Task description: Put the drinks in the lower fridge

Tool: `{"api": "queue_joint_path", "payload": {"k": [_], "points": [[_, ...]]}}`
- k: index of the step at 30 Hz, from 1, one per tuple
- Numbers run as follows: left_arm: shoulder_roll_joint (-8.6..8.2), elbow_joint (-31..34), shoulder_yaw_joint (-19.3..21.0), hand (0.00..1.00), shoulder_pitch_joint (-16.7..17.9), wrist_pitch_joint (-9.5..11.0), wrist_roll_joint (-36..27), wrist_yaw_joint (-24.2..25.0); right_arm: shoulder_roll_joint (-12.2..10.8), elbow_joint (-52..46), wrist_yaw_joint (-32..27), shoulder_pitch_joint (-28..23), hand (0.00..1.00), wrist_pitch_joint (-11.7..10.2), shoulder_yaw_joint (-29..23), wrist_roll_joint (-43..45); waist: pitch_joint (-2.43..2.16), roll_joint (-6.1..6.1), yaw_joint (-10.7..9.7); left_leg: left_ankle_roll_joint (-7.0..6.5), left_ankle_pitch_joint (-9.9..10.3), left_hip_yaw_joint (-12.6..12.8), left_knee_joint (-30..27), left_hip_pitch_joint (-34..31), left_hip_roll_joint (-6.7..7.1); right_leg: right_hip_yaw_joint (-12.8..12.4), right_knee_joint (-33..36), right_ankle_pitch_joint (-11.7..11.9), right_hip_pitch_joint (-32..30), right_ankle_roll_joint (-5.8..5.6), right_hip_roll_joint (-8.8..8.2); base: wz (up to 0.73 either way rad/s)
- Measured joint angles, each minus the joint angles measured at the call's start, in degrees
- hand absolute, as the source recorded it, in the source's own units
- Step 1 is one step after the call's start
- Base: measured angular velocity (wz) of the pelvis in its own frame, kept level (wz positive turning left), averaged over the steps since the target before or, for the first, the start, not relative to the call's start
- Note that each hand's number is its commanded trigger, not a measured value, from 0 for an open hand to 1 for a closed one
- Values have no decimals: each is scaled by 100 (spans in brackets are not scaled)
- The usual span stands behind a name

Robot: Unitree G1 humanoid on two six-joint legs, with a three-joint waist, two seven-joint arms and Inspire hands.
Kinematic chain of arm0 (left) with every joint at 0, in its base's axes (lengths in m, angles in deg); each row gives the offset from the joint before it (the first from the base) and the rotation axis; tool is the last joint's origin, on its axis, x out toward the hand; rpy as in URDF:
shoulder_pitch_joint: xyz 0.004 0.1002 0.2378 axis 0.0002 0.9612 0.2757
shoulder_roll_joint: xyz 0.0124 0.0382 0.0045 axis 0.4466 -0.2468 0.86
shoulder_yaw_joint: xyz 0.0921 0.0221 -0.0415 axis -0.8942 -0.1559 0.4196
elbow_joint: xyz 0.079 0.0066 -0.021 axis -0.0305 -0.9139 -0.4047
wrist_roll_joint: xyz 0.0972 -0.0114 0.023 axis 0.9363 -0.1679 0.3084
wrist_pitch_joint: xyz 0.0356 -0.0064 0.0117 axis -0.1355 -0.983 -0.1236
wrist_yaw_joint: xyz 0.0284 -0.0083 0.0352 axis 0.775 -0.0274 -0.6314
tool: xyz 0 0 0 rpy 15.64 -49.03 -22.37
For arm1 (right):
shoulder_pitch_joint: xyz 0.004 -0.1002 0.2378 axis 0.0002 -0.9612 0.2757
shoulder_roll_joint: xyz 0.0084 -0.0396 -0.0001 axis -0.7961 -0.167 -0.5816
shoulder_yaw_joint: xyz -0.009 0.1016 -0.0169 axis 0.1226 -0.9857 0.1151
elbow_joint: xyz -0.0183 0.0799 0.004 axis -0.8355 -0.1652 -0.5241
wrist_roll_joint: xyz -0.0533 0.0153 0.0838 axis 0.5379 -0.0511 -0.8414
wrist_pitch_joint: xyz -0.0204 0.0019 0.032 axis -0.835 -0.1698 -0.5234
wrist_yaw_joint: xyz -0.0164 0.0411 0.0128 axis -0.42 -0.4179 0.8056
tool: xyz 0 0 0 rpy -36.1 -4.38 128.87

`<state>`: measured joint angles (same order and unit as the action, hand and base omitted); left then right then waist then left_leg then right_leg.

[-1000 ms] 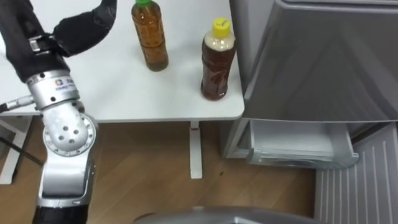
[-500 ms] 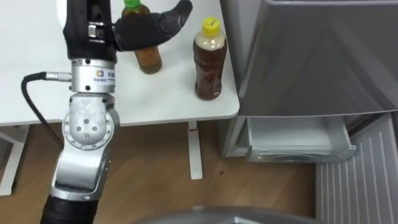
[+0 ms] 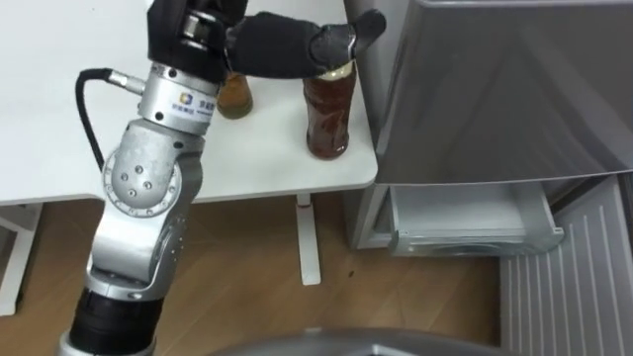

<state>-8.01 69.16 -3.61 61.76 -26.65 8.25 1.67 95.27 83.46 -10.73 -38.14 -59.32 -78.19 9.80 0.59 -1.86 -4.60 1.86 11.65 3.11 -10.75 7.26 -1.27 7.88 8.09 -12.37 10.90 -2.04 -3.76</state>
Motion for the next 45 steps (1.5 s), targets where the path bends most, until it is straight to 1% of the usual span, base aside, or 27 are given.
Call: {"api": "queue_joint_path", "payload": {"k": [4,13,18,24,33,36,39,41,45], "points": [[6,-7,-142,0,0,-160,1,246,2,0,-58,20,0,0,0,3,2,17,0,0,0,0,0,15,-4,-1,44,0,-1,0,0,0],[21,-11,-178,0,0,-300,-1,514,3,-6,-113,19,0,1,0,2,3,27,1,-8,-5,2,-9,29,-6,-6,68,-2,7,-2,-1,0],[31,-150,-191,0,2,-342,5,530,4,-7,-141,23,0,4,-2,23,4,26,2,-9,-6,15,-14,29,-7,-54,71,-2,4,-1,5,0],[99,-331,-192,0,25,-563,11,525,3,-52,-153,30,0,71,-5,80,7,31,8,-9,-5,54,-8,24,-7,-112,57,-2,-7,-1,9,0],[107,-332,-191,0,43,-577,26,523,4,-51,-156,28,0,117,-6,82,4,48,10,-9,-5,70,-4,28,-7,-125,57,-2,-3,-1,10,0],[107,-332,-191,0,171,-577,32,523,3,-51,-152,28,0,117,-6,96,4,45,4,-9,-5,78,-5,36,-6,-136,62,-2,-3,-1,9,0],[105,-341,-191,0,302,-578,19,523,3,-51,-147,16,0,119,-4,106,5,22,7,-9,-6,78,-6,36,-7,-138,60,-3,-9,-1,9,0],[104,-349,-189,0,314,-584,13,521,3,-66,-148,0,0,123,-5,108,3,-2,16,-9,-5,79,-7,34,-7,-141,59,-4,-13,-2,9,0],[100,-365,-189,0,414,-618,13,518,2,-175,-153,-60,0,144,-5,110,-10,-54,15,-9,-5,88,-8,19,-7,-158,61,-4,-43,-2,10,-1]]}}
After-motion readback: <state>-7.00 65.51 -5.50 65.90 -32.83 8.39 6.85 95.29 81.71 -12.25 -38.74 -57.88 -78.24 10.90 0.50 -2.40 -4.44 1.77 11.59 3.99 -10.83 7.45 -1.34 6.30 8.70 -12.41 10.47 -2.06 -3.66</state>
